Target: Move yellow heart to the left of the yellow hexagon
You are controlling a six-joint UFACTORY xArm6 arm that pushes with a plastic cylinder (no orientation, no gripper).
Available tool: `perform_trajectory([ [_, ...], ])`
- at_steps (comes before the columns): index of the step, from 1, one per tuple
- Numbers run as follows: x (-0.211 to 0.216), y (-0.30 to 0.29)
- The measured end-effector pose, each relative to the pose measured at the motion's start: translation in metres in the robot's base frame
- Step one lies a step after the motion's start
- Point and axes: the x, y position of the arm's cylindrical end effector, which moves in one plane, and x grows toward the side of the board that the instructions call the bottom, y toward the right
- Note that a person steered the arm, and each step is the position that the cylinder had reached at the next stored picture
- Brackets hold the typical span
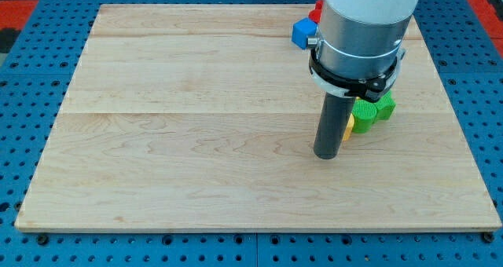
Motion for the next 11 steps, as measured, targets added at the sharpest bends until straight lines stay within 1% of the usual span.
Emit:
perform_trajectory([
  [1,0.001,-0.006],
  [2,0.036,-0.012],
  [3,0.056,-0.018],
  [5,0.051,0.097],
  [6,0.031,0.151],
  [7,0.018,0.120],
  [8,-0.002,0.069],
  [9,-0.023,0.061],
  [10,-0.024,0.038],
  [11,-0.024,-0.001],
])
